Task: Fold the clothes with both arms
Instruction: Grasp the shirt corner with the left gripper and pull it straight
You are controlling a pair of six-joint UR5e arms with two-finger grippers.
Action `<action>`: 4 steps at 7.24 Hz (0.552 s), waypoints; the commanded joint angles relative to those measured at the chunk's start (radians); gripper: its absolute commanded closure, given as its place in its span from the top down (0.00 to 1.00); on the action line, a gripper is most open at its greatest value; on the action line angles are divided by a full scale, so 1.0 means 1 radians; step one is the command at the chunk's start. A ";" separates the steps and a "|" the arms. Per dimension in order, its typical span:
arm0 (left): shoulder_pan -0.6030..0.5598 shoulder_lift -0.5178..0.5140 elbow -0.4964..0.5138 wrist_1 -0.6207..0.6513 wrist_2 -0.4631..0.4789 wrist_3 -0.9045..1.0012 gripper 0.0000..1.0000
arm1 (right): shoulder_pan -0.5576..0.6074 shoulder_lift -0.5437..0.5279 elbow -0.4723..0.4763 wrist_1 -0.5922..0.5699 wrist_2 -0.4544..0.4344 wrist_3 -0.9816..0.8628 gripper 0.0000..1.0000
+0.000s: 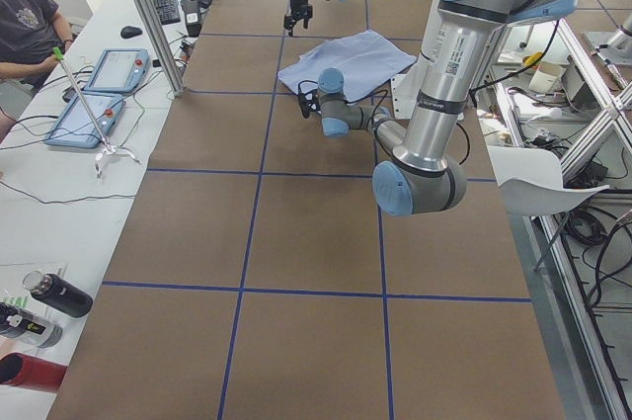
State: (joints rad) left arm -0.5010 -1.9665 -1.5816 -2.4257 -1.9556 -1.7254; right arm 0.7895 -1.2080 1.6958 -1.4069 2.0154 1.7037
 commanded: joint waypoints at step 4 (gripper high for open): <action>-0.205 -0.189 0.267 -0.003 0.057 0.287 0.00 | 0.004 -0.022 -0.001 0.002 -0.001 0.007 1.00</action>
State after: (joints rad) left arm -0.6192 -2.0463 -1.4706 -2.4244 -1.9008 -1.5276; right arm 0.7925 -1.2220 1.6933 -1.4063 2.0141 1.7110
